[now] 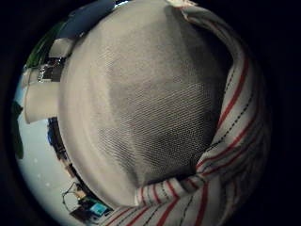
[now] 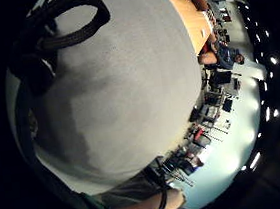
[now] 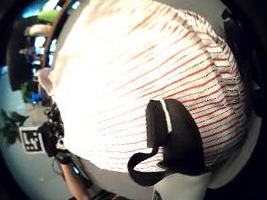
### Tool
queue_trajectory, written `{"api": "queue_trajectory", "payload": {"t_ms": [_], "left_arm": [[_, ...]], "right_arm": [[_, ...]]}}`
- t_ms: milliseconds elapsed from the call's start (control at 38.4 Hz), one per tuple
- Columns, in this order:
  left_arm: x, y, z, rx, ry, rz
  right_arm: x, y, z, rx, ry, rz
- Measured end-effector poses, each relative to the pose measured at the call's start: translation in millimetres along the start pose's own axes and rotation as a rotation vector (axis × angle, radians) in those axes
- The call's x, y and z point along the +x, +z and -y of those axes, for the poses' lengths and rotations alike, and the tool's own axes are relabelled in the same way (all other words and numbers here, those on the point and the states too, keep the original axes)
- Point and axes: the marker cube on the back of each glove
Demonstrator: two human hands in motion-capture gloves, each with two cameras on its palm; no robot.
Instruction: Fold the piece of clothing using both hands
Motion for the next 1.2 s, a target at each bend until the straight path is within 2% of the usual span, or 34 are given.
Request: {"api": "queue_trajectory", "payload": {"t_ms": [78,182,313,391,469,573,677,781,938,990,1094,1146,1198], "left_arm": [[-4.9,-13.8,-2.7,0.004,-0.023,0.053],[-15.0,-45.5,-3.5,0.094,-0.014,0.079],[-36.1,-95.9,-17.6,0.196,-0.035,0.070],[-50.6,-118.7,-24.8,0.271,-0.060,0.100],[-57.3,-133.1,-38.4,0.284,-0.042,0.067],[-70.4,-148.2,-52.0,0.328,-0.054,0.047],[-90.0,-159.4,-60.6,0.375,-0.121,0.051],[-105.7,-170.1,-66.3,0.466,-0.144,0.021],[-117.2,-168.8,-85.8,0.435,-0.171,-0.048],[-123.3,-169.5,-89.4,0.450,-0.186,-0.037],[-132.9,-169.2,-94.9,0.461,-0.197,-0.032],[-142.8,-162.4,-84.3,0.445,-0.194,-0.042],[-158.4,-152.4,-60.8,0.441,-0.193,-0.052]], "right_arm": [[-6.1,1.6,8.4,0.155,0.023,0.028],[-16.6,2.7,14.6,0.193,0.001,0.050],[-27.5,4.9,39.9,0.195,-0.007,0.045],[-29.4,-11.9,20.1,0.154,-0.008,0.066],[-35.5,-32.0,10.8,0.124,-0.015,0.139],[-56.1,-68.1,-2.2,0.149,-0.053,0.279],[-103.1,-102.3,-40.5,0.204,-0.158,0.382],[-169.9,-103.2,-90.8,0.212,-0.299,0.413],[-273.9,-79.8,-156.6,0.161,-0.506,0.432],[-301.6,-66.0,-176.1,0.077,-0.543,0.448],[-325.5,-33.5,-192.8,-0.182,-0.488,0.512],[-328.7,-30.0,-193.3,-0.222,-0.531,0.571],[-328.0,-36.8,-191.4,-0.204,-0.607,0.638]]}}
